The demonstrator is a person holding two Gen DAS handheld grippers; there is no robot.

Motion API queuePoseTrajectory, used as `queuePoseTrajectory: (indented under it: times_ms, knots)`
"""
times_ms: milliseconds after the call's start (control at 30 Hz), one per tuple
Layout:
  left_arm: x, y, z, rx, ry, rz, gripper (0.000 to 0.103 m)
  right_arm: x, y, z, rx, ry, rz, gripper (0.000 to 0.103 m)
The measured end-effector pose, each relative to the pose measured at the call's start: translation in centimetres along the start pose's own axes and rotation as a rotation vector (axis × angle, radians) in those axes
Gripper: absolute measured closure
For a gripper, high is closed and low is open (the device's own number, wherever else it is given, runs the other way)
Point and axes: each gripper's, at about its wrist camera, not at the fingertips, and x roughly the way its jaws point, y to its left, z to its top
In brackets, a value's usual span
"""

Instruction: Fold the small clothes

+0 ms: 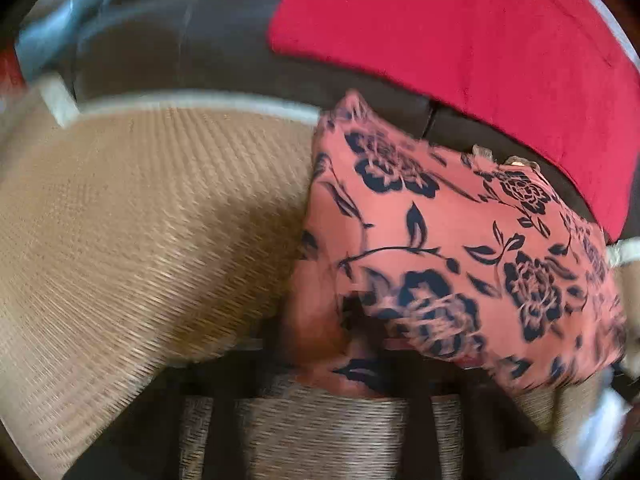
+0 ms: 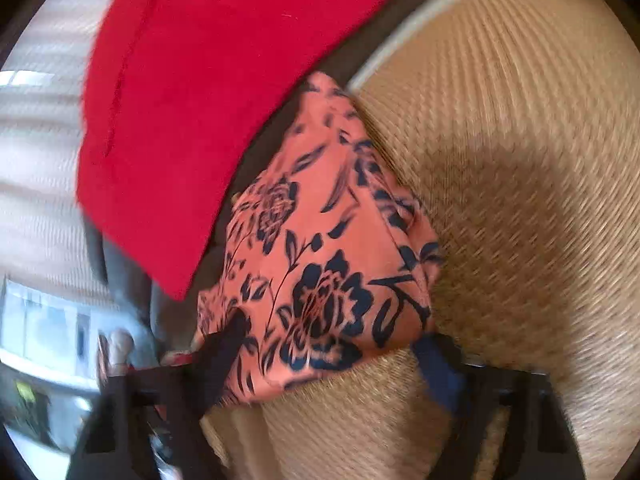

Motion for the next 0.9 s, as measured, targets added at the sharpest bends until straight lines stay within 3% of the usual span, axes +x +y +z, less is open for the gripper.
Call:
queuePoseTrajectory:
  times_ms: [33,100,233,367,433,500,533,567,600,667,800,900]
  knots:
    - [-0.1,0.1,0.4,-0.038,0.008,-0.012,0.084,0.8,0.2,1.5,0.047,0.008,-0.007,0.090]
    - [-2.2,-0.1,0.4,-0.035,-0.031,-0.020,0.086,0.8,-0.7,2.0,0.102,-0.017,-0.020,0.093]
    - [-8.1,0.5,-3.4,0.034,-0.138,-0.013,0.086,-3.3,3.5,-0.1,-0.098,-0.081,-0.049,0.093]
    - [-7.9,3.5,-9.5,-0.003,-0.057,-0.004,0.077,-6.2,1.6,-5.2,-0.170,-0.034,-0.089,0.088]
    - [-7.0,5.5,-12.1,-0.030,-0.009,0.019,0.069,-6.2,-1.7,-7.7,-0.126,0.021,-0.086,0.077]
    - [-8.0,6.6,-13.1,-0.054,-0.044,0.001,0.065,-6.9,-5.0,-9.1,-0.079,0.055,-0.093,0.069]
    - [-8.7,6.6,-13.1,-0.064,-0.065,0.029,0.062,-6.9,-5.6,-9.2,-0.061,0.042,-0.065,0.050]
    - [-9.7,6.3,-12.6,-0.062,-0.108,0.077,0.061,-7.8,-5.9,-9.1,-0.059,0.018,-0.074,0.038]
    - [-10.4,6.0,-12.4,-0.051,-0.138,0.098,0.059,-8.3,-5.6,-8.7,-0.071,-0.015,-0.078,0.029]
    - [-11.4,4.0,-11.0,0.010,-0.196,0.095,0.053,-9.5,-3.8,-7.0,-0.142,-0.054,-0.039,0.029]
    - [-10.7,-0.2,-9.1,0.128,-0.215,0.013,0.047,-6.8,0.0,-1.5,-0.283,-0.024,-0.040,0.029]
    - [-10.4,-3.4,-10.4,0.228,-0.209,0.005,0.044,-3.3,2.2,3.6,-0.352,0.025,-0.096,0.029]
